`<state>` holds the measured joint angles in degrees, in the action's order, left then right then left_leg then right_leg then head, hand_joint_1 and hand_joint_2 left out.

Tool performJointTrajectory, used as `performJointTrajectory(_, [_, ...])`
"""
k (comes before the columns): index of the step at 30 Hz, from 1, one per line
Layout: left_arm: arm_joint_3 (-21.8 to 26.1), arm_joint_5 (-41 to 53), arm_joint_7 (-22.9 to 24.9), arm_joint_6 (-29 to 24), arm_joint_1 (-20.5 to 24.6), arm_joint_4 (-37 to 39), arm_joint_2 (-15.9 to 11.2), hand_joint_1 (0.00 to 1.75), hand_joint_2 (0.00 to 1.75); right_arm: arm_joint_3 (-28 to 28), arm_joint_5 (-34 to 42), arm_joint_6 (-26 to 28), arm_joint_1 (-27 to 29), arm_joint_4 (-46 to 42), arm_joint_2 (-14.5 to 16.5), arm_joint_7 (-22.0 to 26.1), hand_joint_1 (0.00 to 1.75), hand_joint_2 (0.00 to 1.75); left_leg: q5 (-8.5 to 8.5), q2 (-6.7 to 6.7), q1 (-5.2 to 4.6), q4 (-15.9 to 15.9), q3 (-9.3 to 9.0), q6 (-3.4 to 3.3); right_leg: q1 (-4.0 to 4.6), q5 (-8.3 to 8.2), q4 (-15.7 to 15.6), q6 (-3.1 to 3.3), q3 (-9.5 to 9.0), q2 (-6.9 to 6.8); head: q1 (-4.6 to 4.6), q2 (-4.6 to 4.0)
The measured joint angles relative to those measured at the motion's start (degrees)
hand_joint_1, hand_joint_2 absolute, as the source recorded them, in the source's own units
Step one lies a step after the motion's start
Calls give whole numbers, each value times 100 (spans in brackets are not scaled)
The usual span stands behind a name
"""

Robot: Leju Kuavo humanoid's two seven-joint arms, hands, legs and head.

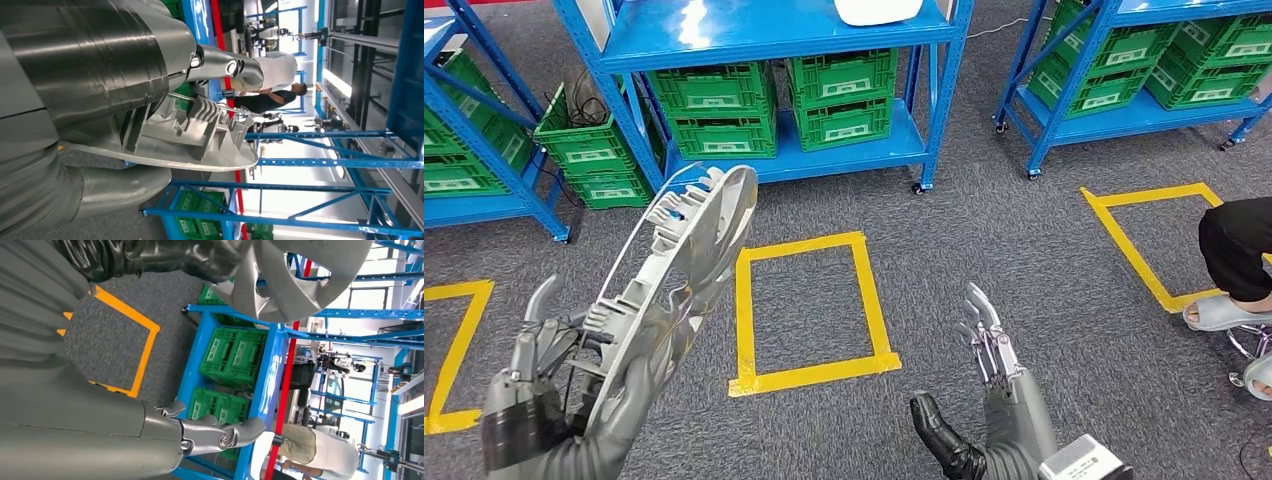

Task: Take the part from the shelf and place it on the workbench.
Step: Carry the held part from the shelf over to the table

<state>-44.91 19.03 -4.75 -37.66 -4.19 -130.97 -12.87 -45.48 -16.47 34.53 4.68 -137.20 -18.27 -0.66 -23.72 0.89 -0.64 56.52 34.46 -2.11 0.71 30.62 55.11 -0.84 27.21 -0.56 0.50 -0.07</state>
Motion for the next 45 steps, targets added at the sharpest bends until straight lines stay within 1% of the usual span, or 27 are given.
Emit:
performJointTrajectory(3, [-7, 1, -2, 0, 1, -1, -1, 175, 175, 0, 176, -30, 1, 0, 0, 117, 0, 0, -6, -2, -7, 5, 10, -21, -17, -15, -19, -10, 0, -9, 3, 0])
performJointTrajectory(6, [-11, 1, -14, 0, 3, -3, 0, 175, 175, 3, 359, -39, 10, -7, -4, 242, 0, 0, 24, 19, 23, -152, -78, -82, -19, 3, -49, -66, -35, 5, 28, 0])
performJointTrajectory(7, [-13, 1, -15, 0, 4, -4, 1, 175, 175, 5, 385, -36, 14, -11, -8, 270, 0, 0, 51, 41, 47, -239, -130, -88, -16, 77, 61, -91, 5, 19, 23, 0])
performJointTrajectory(8, [-14, 1, -16, 0, 5, -4, 2, 175, 175, 7, 399, -34, 18, -15, -12, 291, 0, 0, 75, 67, 74, -313, -174, -90, -24, 205, 294, -122, 110, 32, 4, 0])
performJointTrajectory(10, [-13, 1, -21, 1, 6, -2, 2, 175, 175, 13, 403, -34, 38, -16, -22, 311, 0, 0, 68, 116, 85, -336, -193, -91, -85, 529, 1015, -197, 513, 41, -62, 0])
performJointTrajectory(11, [-13, 1, -21, 1, 6, -1, 2, 175, 175, 14, 398, -40, 49, -16, -25, 306, 0, 0, 53, 144, 94, -322, -189, -81, -126, 613, 1318, -238, 706, 41, -84, 0])
performJointTrajectory(12, [-12, 1, -20, 2, 5, 0, 2, 175, 175, 15, 389, -49, 59, -15, -28, 294, 0, 0, 29, 176, 108, -295, -184, -62, -168, 584, 1446, -282, 819, 36, -98, 0])
performJointTrajectory(13, [-11, 1, -18, 1, 4, 0, 2, 175, 175, 15, 377, -60, 61, -15, -28, 277, 0, 0, -3, 210, 131, -253, -178, -35, -208, 450, 1369, -329, 831, 22, -106, 0])
performJointTrajectory(15, [-12, 2, -8, 2, 5, 0, 2, 175, 175, 15, 347, -79, 56, -16, -28, 233, 0, 0, -99, 285, 184, -108, -157, 52, -271, 26, 736, -414, 607, -127, -131, 0])
performJointTrajectory(16, [-13, 2, 3, 2, 4, -1, 2, 175, 175, 15, 335, -85, 54, -16, -28, 213, 0, 0, -155, 319, 196, -22, -144, 104, -283, -122, 454, -423, 511, -229, -157, 0])
performJointTrajectory(18, [-14, 7, 22, 2, 0, -3, 2, 175, 175, 16, 317, -90, 47, -21, -27, 189, 0, 0, -236, 392, 195, 88, -130, 198, -270, -204, 253, -344, 469, -342, -186, 0])
performJointTrajectory(21, [-17, 11, 34, 2, 1, -4, 2, 175, 175, 17, 310, -91, 40, -31, -26, 180, 0, 0, -261, 502, 206, 87, -166, 277, -247, -204, 288, -210, 502, -209, -150, 0])
performJointTrajectory(23, [-20, 11, 34, 1, 7, -4, 1, 175, 175, 17, 309, -91, 41, -35, -26, 185, 0, 0, -387, 398, 234, 187, -129, 336, -258, -240, 270, -117, 461, -81, -104, 0])
performJointTrajectory(24, [-20, 11, 31, 1, 9, -5, 1, 175, 175, 18, 309, -91, 41, -37, -26, 190, 0, 0, -540, 265, 242, 401, -37, 349, -268, -266, 257, -80, 438, -13, -67, 0])
performJointTrajectory(26, [-20, -6, 15, 0, 10, -5, 0, 175, 175, 19, 307, -85, 45, -37, -26, 207, 0, 0, -920, 3, 240, 1131, 284, 355, -261, -293, 255, -41, 447, 124, 14, 0])
performJointTrajectory(28, [-20, -32, -14, 0, 5, -2, 0, 175, 175, 19, 310, -70, 61, -36, -26, 230, 0, 0, -1060, -63, 231, 1694, 552, 345, -239, -295, 255, -32, 460, 282, 60, 0])
performJointTrajectory(29, [-21, -40, -27, 0, 2, -1, -1, 175, 175, 19, 315, -62, 67, -34, -26, 241, 0, 0, -975, -77, 230, 1693, 567, 329, -231, -294, 256, -32, 459, 370, 72, 0])
performJointTrajectory(30, [-22, -43, -37, 0, 0, -1, -2, 175, 175, 20, 321, -55, 70, -33, -26, 251, 0, 0, -797, -110, 230, 1467, 477, 305, -227, -292, 256, -34, 453, 460, 83, 0])
performJointTrajectory(31, [-23, -43, -40, 0, 0, -1, -4, 175, 175, 20, 327, -50, 69, -33, -26, 259, 0, 0, -578, -196, 230, 1092, 317, 275, -227, -288, 256, -39, 445, 552, 92, 0])
performJointTrajectory(33, [-25, -43, -37, 0, 5, -4, -7, 175, 175, 20, 335, -49, 61, -34, -26, 261, 0, 0, -344, -485, 239, 408, -15, 219, -236, -283, 264, -85, 463, 717, 108, 0])
performJointTrajectory(35, [-28, -42, -30, 0, 16, -8, -7, 175, 175, 20, 342, -50, 50, -34, -26, 245, 0, 0, -361, -611, 223, 176, -156, 190, -280, -303, 260, -171, 525, 857, 116, 0])
performJointTrajectory(37, [-33, -39, -23, 0, 27, -9, -8, 175, 175, 20, 343, -50, 51, -37, -25, 232, 0, 0, -344, -471, 209, 111, -199, 151, -319, -335, 237, -260, 583, 937, 120, 0])
performJointTrajectory(39, [-36, -34, -28, 1, 27, -7, -8, 175, 175, 20, 338, -44, 52, -43, -26, 232, 0, 0, -308, -305, 219, 14, -256, 81, -288, -238, 410, -311, 697, 655, 69, 0])
performJointTrajectory(41, [-35, -32, -46, 1, 21, -3, -10, 175, 175, 21, 339, -34, 47, -47, -26, 237, 0, 0, -298, -134, 195, -28, -284, 25, -255, 64, 1008, -323, 981, 238, -47, 0])
performJointTrajectory(43, [-34, -30, -46, 0, 18, 1, -14, 175, 175, 22, 345, -30, 47, -46, -26, 238, 0, 0, -304, 48, 155, -21, -279, -3, -255, 327, 1684, -332, 1289, 111, -133, 0])
performJointTrajectory(44, [-33, -27, -38, 0, 17, 3, -15, 175, 175, 22, 346, -30, 50, -46, -26, 238, 0, 0, -309, 134, 144, -12, -272, -8, -254, 335, 1805, -337, 1334, 99, -151, 0])
performJointTrajectory(45, [-33, -25, -29, 1, 18, 5, -15, 175, 175, 22, 346, -30, 51, -46, -26, 237, 0, 0, -316, 221, 139, 4, -262, -9, -255, 248, 1713, -344, 1270, 87, -161, 0])
